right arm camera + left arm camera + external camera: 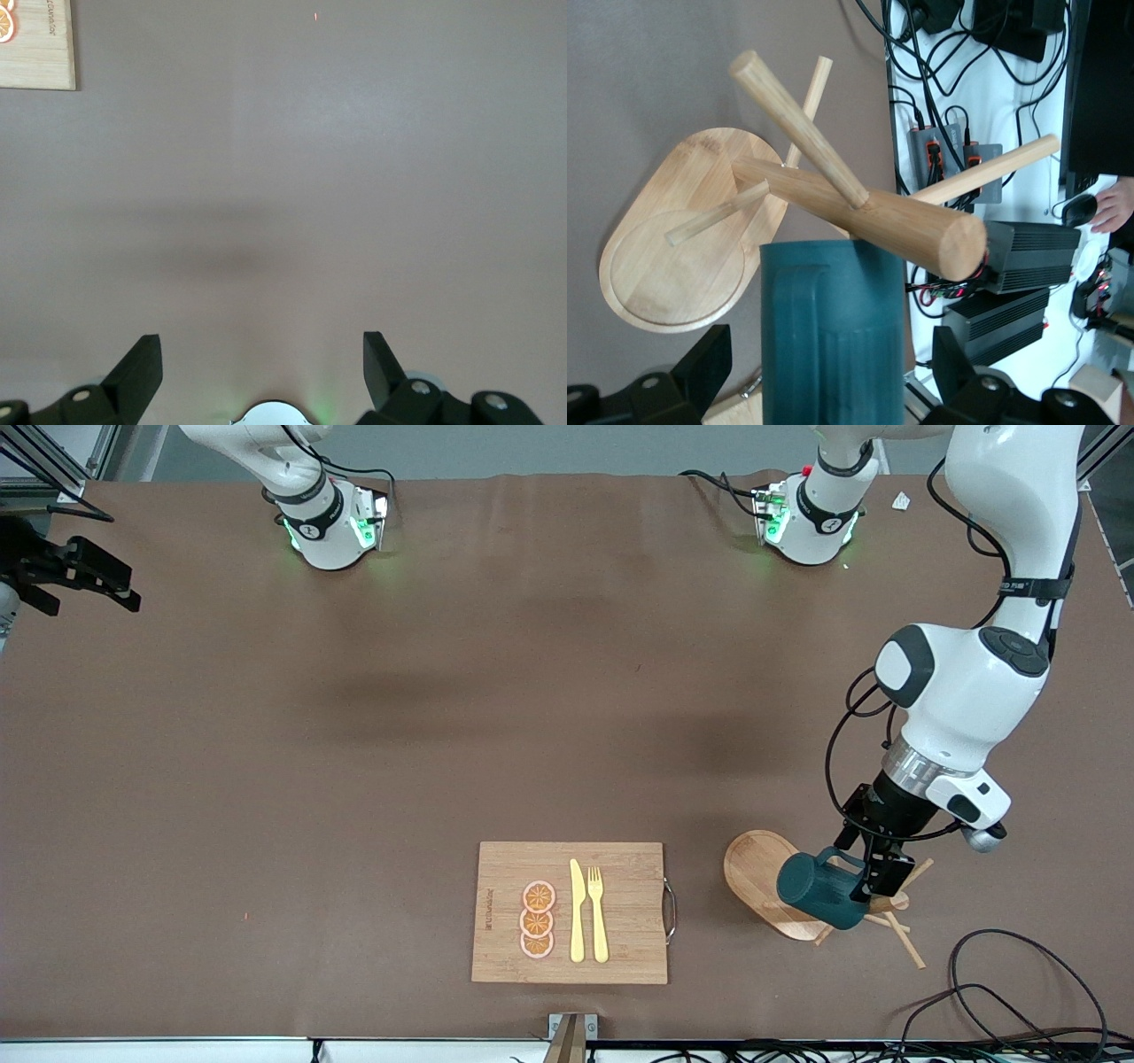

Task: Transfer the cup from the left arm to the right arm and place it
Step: 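Close the left gripper on the teal mug's body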

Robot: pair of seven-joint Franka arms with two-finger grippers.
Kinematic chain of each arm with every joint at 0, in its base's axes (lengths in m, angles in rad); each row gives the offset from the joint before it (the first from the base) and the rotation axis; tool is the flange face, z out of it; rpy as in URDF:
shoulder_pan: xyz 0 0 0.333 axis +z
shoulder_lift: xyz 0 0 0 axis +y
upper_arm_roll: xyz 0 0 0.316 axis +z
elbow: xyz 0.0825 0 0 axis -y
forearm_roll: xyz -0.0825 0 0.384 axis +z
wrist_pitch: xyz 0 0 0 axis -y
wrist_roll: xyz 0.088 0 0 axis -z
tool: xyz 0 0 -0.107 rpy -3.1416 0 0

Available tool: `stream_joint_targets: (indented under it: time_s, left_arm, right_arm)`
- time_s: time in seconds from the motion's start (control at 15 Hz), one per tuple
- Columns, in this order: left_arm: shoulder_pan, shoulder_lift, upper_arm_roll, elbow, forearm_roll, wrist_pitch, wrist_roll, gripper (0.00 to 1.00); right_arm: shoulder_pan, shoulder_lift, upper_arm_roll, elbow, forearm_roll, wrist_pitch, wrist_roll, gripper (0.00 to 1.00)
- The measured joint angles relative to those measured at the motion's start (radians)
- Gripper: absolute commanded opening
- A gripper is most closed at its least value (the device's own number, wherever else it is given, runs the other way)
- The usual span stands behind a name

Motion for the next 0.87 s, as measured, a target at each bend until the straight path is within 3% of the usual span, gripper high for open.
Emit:
stream_joint_targets:
  time_s: [0.87]
  left_arm:
    - [0.013,0.029,-0.033,0.0,-0.046,0.029,0.051,0.99]
  right_arm:
    - [0.0,0.0,0.0,0.0,0.0,0.0,0.0,1.0]
